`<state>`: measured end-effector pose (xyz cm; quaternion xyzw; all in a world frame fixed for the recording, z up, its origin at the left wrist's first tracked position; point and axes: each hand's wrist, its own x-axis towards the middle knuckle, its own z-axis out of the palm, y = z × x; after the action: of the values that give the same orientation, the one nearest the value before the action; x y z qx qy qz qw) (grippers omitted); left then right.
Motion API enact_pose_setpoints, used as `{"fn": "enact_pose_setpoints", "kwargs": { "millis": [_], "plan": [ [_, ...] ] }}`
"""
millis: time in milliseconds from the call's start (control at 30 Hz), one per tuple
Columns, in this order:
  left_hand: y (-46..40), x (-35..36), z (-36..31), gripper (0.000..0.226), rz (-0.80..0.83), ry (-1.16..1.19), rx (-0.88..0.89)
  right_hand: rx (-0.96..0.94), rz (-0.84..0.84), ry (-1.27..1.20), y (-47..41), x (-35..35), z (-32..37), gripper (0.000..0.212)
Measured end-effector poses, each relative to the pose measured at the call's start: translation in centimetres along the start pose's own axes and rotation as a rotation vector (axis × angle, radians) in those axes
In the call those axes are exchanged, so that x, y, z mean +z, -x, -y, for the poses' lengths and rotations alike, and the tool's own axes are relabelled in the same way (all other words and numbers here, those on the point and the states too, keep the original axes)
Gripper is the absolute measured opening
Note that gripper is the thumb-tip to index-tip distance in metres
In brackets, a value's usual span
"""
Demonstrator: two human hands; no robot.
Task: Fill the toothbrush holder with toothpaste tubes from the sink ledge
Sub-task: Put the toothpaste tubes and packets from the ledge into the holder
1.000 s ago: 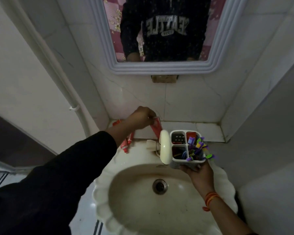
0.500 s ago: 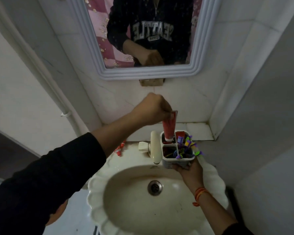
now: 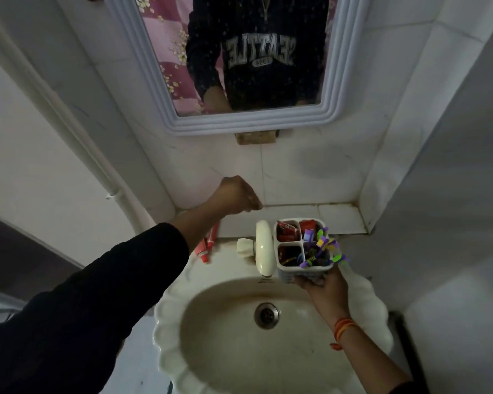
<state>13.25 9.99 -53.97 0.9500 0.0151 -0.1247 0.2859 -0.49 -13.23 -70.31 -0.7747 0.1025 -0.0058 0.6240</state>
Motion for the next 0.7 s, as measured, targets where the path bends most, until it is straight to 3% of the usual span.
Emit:
{"fn": "enact_pose_setpoints", "kwargs": {
  "millis": [133, 333, 533, 700],
  "plan": [
    [-2.2, 1.3, 5.5, 0.031, -0.018, -0.197, -0.246, -0.015, 0.009, 0.026, -0.2, 0.0, 0.0, 0.063],
    [-1.9, 4.2, 9.1, 0.040, -0.107, -0.377, -0.343, -0.002, -0.004, 0.051, -0.5, 0.0, -0.7, 0.058],
    [-2.6, 5.4, 10.0, 0.034, -0.025, -0.292, -0.316, 0.003, 0.015, 0.043, -0.8, 0.0, -1.3, 0.059],
    [-1.9, 4.0, 6.5, 0.031, -0.232, 0.018, -0.179, 0.021, 0.024, 0.020, -1.1, -0.1, -2.2, 0.058]
  ]
}}
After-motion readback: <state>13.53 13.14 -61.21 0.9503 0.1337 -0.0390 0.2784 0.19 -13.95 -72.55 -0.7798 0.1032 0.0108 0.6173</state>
